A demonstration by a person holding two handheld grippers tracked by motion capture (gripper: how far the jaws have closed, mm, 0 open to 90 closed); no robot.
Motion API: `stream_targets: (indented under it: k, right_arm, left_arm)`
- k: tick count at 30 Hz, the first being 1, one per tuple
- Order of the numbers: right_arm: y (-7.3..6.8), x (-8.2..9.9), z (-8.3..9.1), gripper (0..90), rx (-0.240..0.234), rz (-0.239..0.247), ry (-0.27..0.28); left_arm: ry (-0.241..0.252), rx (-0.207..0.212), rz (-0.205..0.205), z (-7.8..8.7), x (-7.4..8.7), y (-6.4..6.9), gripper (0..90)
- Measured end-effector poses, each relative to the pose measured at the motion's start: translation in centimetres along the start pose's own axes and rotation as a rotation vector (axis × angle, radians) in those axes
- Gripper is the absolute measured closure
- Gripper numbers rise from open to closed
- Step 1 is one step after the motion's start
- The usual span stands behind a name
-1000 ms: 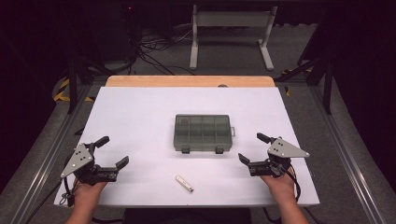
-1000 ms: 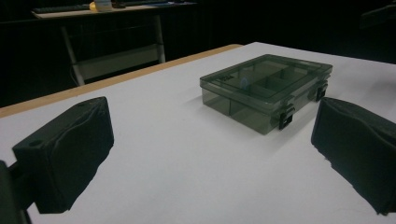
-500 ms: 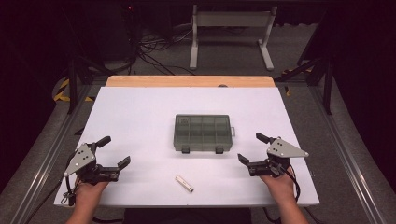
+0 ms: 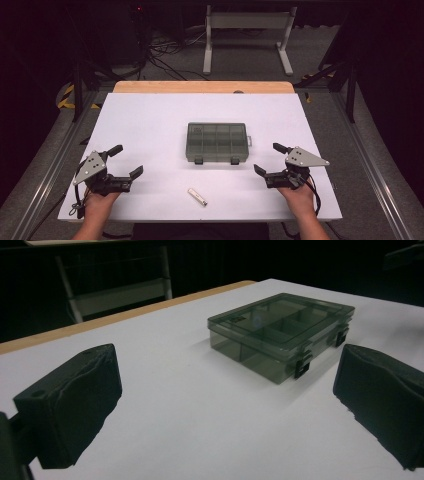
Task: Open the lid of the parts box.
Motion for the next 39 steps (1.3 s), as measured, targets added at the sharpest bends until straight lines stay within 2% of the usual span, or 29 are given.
stream_targets:
  k: [2,5,9,12,17,19,24,29,32,39]
  right_arm:
    - [0.0,-0.2,-0.2,2.9,-0.003,0.005,-0.004]
    - [0.1,-0.7,-0.4,2.8,-0.002,0.018,-0.006]
    - [0.3,-1.0,-0.9,2.8,-0.009,0.02,-0.01]
    - [0.5,-1.1,-1.3,2.8,-0.024,-0.005,-0.007]
    - [0.6,-1.5,-1.6,2.7,-0.028,0.01,-0.008]
    - [0.7,-1.5,-1.9,2.7,-0.033,0.012,-0.011]
    - [1.5,-1.8,-2.9,2.6,-0.037,0.034,-0.015]
    - [2.1,-2.1,-3.6,2.6,-0.038,0.027,-0.009]
    - [2.3,-2.3,-3.9,2.7,-0.045,0.011,0.0]
    - [2.0,-2.2,-4.9,1.9,-0.075,0.025,-0.036]
  left_arm:
    - [-0.016,0.012,-0.008,-0.7,-0.4,0.1,0.2]
    - [-0.019,0.025,0.006,-1.6,-0.8,0.2,0.2]
    - [-0.035,0.031,0.008,-2.6,-1.2,0.4,0.2]
    - [-0.045,0.041,0.009,-3.6,-1.7,0.5,0.1]
    - [-0.048,0.052,0.007,-4.5,-2.1,0.6,0.2]
    - [-0.065,0.057,0.008,-5.1,-2.3,0.7,0.1]
    - [-0.05,0.065,-0.001,-6.6,-2.7,0.7,0.1]
    - [-0.058,0.076,-0.012,-8.2,-3.6,0.8,0.6]
    - [-0.06,0.075,-0.024,-8.9,-3.7,0.9,0.8]
    - [-0.088,0.091,-0.016,-9.4,-3.4,0.9,0.9]
Point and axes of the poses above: each handheld gripper's, and its own axes: z roughly backward along the jaws, x roughly out of its underside, y roughly to its right, the point moved 1 cm from there along -z, roughly forward along the jaws, and after that the axes turned 12 degrees about z, right-handed, at the moved point
